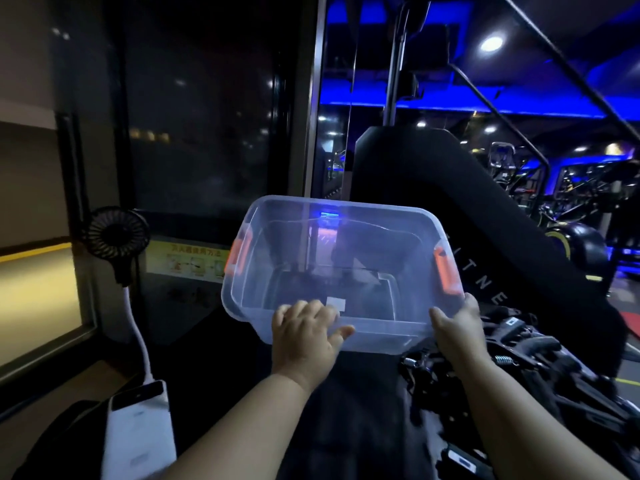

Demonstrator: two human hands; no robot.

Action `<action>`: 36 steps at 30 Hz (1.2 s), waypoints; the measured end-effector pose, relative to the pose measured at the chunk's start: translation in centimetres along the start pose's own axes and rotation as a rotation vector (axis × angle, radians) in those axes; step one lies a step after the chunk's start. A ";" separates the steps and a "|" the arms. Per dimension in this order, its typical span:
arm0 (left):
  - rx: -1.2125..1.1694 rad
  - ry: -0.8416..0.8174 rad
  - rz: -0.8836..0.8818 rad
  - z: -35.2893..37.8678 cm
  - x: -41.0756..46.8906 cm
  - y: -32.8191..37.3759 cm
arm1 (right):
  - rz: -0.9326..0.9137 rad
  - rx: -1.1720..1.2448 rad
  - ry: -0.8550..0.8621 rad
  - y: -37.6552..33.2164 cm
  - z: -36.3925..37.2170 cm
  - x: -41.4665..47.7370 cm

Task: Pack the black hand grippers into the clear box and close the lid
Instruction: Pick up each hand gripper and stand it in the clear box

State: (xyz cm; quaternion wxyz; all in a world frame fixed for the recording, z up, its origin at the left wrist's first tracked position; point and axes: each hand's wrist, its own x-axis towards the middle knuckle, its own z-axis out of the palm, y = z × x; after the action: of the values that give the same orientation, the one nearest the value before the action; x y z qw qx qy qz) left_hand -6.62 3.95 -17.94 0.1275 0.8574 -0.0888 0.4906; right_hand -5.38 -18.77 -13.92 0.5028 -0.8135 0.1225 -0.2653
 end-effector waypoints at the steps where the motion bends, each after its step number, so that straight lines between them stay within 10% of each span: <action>1: -0.024 0.004 -0.002 -0.1 -0.2 0.0 | 0.030 0.016 -0.022 0.0 0.1 -0.2; 8: -0.183 0.175 -0.242 -0.3 -3.3 -0.1 | 0.134 0.091 -0.123 2.5 1.7 -1.1; 15: -0.804 -0.179 -1.232 -1.8 -5.1 1.2 | 0.120 0.158 -0.089 1.4 2.4 -3.7; 36: -1.097 -0.044 -1.367 0.3 -6.4 4.8 | 0.000 -0.124 -0.149 6.0 1.1 -4.2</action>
State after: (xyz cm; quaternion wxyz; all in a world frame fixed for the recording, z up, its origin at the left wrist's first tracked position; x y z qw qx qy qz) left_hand -10.87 -0.50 -22.97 0.7862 0.5498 0.2188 0.1782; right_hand -7.89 -18.74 -20.90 0.4592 -0.8606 0.1009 -0.1958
